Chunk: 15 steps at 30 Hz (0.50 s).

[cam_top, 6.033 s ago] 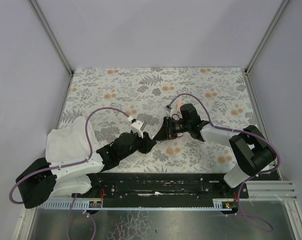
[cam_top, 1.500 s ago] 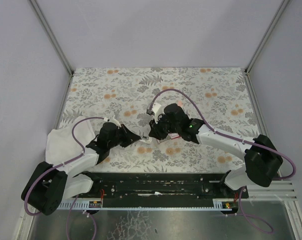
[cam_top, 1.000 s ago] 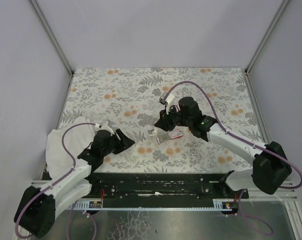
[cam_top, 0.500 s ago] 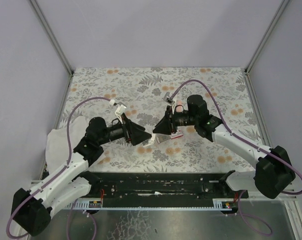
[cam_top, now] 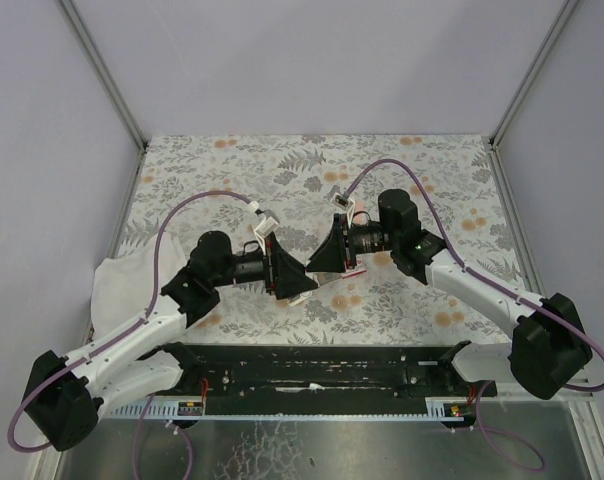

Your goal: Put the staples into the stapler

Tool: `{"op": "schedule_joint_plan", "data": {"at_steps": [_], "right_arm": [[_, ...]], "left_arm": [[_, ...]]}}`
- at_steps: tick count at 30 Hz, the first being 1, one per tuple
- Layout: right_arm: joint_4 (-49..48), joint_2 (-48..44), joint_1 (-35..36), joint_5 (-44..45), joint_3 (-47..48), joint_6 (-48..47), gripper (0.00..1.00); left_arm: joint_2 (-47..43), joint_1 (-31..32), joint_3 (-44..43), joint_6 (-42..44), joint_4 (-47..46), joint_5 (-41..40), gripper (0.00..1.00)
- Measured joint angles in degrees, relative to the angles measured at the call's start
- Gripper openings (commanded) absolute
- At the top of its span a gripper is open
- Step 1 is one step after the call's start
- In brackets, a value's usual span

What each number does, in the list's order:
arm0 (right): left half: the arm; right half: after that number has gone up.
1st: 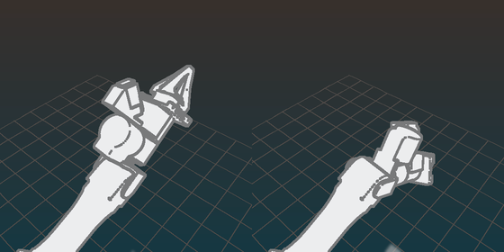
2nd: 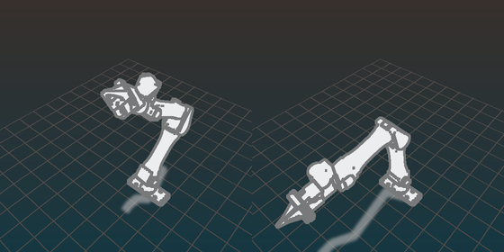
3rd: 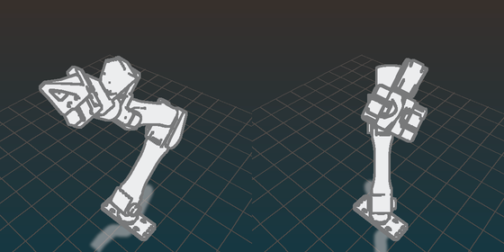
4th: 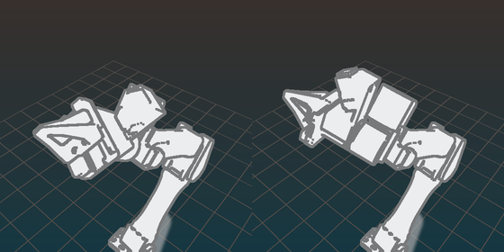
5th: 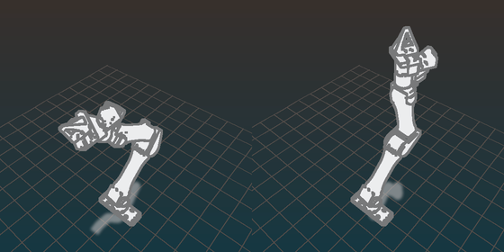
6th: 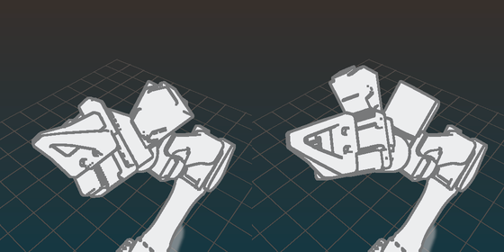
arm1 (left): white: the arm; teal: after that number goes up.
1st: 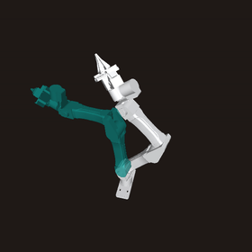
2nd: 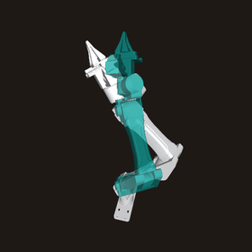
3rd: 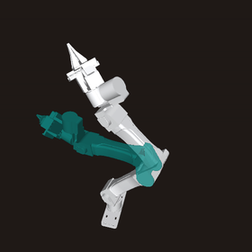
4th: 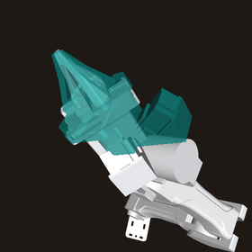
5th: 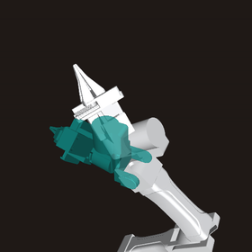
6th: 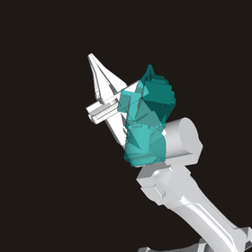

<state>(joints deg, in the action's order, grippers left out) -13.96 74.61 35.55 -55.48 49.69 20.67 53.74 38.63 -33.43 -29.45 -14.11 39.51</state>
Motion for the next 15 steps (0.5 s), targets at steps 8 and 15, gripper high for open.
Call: {"op": "schedule_joint_plan", "data": {"at_steps": [8,15], "right_arm": [[-2.19,-0.02,-0.22,-0.76,-0.98,2.14,0.0],[-3.54,0.0,-0.48,-0.57,-1.31,3.34,0.0]], "left_arm": [[0.15,0.17,0.02,0.07,0.17,-0.28,0.75],[-0.7,0.7,0.04,-0.07,-0.39,-1.09,0.89]]}}
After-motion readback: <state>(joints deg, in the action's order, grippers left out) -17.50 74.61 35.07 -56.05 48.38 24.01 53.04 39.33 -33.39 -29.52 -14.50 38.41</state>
